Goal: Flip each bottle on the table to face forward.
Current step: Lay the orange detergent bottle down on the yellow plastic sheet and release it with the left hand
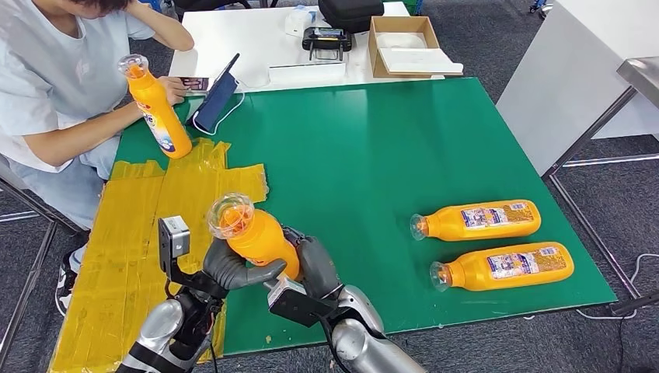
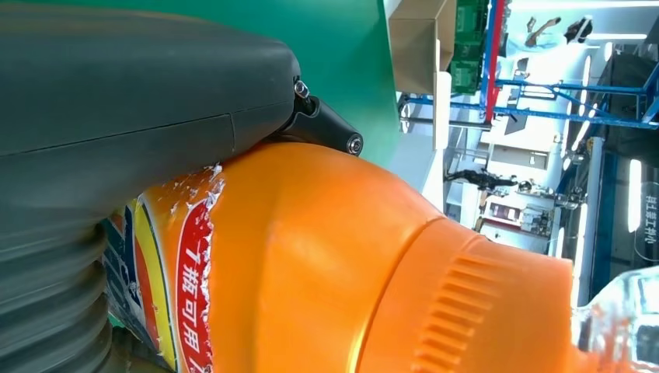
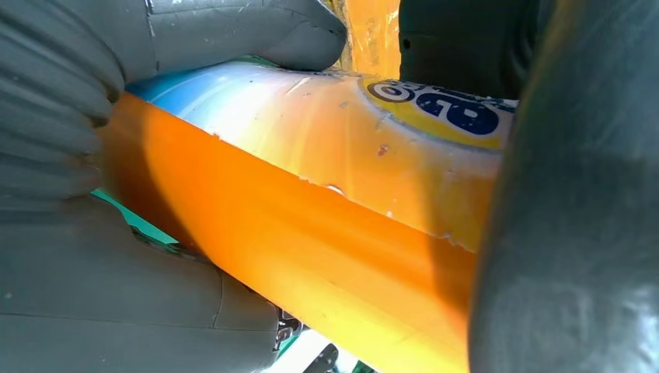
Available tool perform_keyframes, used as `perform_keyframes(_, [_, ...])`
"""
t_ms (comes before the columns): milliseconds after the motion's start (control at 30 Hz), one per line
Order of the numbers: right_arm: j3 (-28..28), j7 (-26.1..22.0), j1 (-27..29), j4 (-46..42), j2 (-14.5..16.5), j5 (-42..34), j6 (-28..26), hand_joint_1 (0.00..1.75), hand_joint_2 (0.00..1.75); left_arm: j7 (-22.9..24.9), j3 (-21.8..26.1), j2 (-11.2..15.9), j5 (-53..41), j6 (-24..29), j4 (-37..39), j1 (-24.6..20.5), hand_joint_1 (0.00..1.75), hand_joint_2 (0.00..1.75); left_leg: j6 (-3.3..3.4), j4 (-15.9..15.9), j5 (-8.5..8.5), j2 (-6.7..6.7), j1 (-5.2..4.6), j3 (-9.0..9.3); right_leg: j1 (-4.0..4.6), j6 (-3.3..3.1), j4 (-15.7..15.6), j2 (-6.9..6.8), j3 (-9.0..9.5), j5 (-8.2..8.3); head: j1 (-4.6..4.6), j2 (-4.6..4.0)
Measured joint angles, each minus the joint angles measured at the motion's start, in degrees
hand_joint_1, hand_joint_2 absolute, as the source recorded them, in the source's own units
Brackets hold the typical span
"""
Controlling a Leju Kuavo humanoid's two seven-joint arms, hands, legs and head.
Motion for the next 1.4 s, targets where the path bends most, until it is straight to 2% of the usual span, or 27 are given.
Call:
perform_keyframes(67, [0.0,0.0,-0.1,0.1,0.0,-0.1,-0.1,1.57,1.75,0.2,0.1,-0.1,0.6,0.2,0.1,0.0,1.75,1.75,0.0,0.0,0.0,0.0,0.0,0.0,0.0,0.0,0.0,0.0,0.0,0.0,0.0,0.0])
perform_keyframes(167, [0.0,0.0,-0.1,0.2,0.0,-0.1,-0.4,0.38,1.75,0.5,0.1,-0.2,1.3,0.5,0.1,0.0,1.75,1.75,0.0,0.0,0.0,0.0,0.0,0.0,0.0,0.0,0.0,0.0,0.0,0.0,0.0,0.0])
perform_keyframes(200, [0.0,0.0,-0.1,0.2,0.0,-0.1,-0.4,0.04,1.75,0.6,0.1,-0.2,1.4,0.5,0.1,0.0,1.75,1.75,0.0,0.0,0.0,0.0,0.0,0.0,0.0,0.0,0.0,0.0,0.0,0.0,0.01,0.0])
perform_keyframes(233, [0.1,0.0,-0.1,0.2,0.0,-0.2,-0.6,0.0,1.75,0.6,0.1,-0.3,1.5,0.6,0.1,0.0,1.75,1.75,0.0,0.0,0.0,0.0,0.0,0.0,0.0,0.0,0.0,0.0,0.0,0.0,-0.01,0.0])
perform_keyframes(533, [-0.5,-0.9,1.3,-1.6,-0.4,-1.6,-4.1,0.0,1.75,0.8,0.5,-0.6,1.2,4.7,0.1,-0.4,1.75,1.75,0.0,0.0,0.0,-0.01,0.0,-0.02,0.0,0.0,0.0,0.0,-0.02,0.0,0.01,0.0])
perform_keyframes(667, [-1.6,-1.2,2.8,-5.0,-1.2,-1.5,-5.4,0.0,1.75,0.7,2.5,-0.5,0.1,8.0,0.3,-2.0,1.75,1.75,0.0,0.0,0.0,0.01,0.0,-0.03,0.0,0.01,0.0,0.0,-0.03,0.01,0.0,0.0])
perform_keyframes(867, [-2.9,-1.4,3.9,-8.8,-2.1,-1.4,-6.1,0.0,1.75,0.5,4.7,-0.1,-1.1,9.7,0.6,-3.3,1.75,1.75,-0.01,0.0,0.01,0.01,0.0,-0.03,0.0,0.01,0.0,0.0,-0.02,0.01,0.0,0.0])
perform_keyframes(967, [-3.5,-1.7,4.4,-10.3,-2.4,-1.0,-7.2,0.0,1.75,-0.9,5.7,0.0,-5.5,14.4,0.8,-3.6,1.75,1.75,-0.01,0.0,0.01,0.01,0.0,-0.04,0.0,0.01,0.0,0.0,-0.03,0.01,0.01,0.0])
perform_keyframes(1033, [-4.1,-1.9,4.8,-11.9,-2.8,0.3,-8.5,0.0,1.75,-3.0,6.7,0.2,-13.4,22.1,0.9,-4.1,1.75,1.75,-0.01,0.0,0.01,0.01,0.0,-0.06,0.0,0.01,0.0,0.0,-0.05,0.01,0.01,0.0])
perform_keyframes(1100, [-4.6,-2.0,5.4,-14.3,-3.5,2.9,-10.0,0.0,1.75,-4.1,7.7,0.6,-26.5,31.3,1.0,-4.9,1.75,1.75,-0.01,0.0,0.02,0.01,0.0,-0.06,0.01,0.01,0.0,0.0,-0.06,0.01,0.01,0.0])
perform_keyframes(1167, [-5.2,-1.9,6.3,-17.5,-4.2,5.8,-11.4,0.0,1.75,-1.7,8.2,1.3,-42.7,36.8,1.3,-5.9,1.75,1.75,0.0,0.0,0.03,-0.03,0.01,-0.05,0.01,0.0,0.0,-0.02,-0.05,0.0,0.0,0.0])
perform_keyframes(1233, [-5.8,-1.4,7.4,-21.2,-5.0,8.2,-12.3,0.0,1.75,3.1,8.3,2.0,-58.5,37.6,1.8,-7.0,1.75,1.75,0.01,0.0,0.04,-0.07,0.01,-0.05,0.0,0.0,0.0,-0.04,-0.04,-0.01,0.01,0.0])
perform_keyframes(1300, [-6.5,-1.1,8.2,-24.3,-5.5,9.6,-12.8,0.0,1.75,7.6,8.0,2.4,-70.3,35.8,2.6,-7.7,1.75,1.75,0.01,0.0,0.04,-0.06,0.0,-0.06,0.0,0.0,0.0,-0.04,-0.05,-0.01,0.01,0.0])
perform_keyframes(1400, [-7.9,-0.7,9.5,-29.3,-6.5,11.5,-13.5,0.0,1.75,13.8,6.2,3.3,-84.2,28.8,5.2,-9.8,1.75,1.75,0.01,0.0,0.02,-0.02,-0.02,-0.06,-0.02,0.01,0.0,-0.03,-0.09,0.02,0.02,0.0])
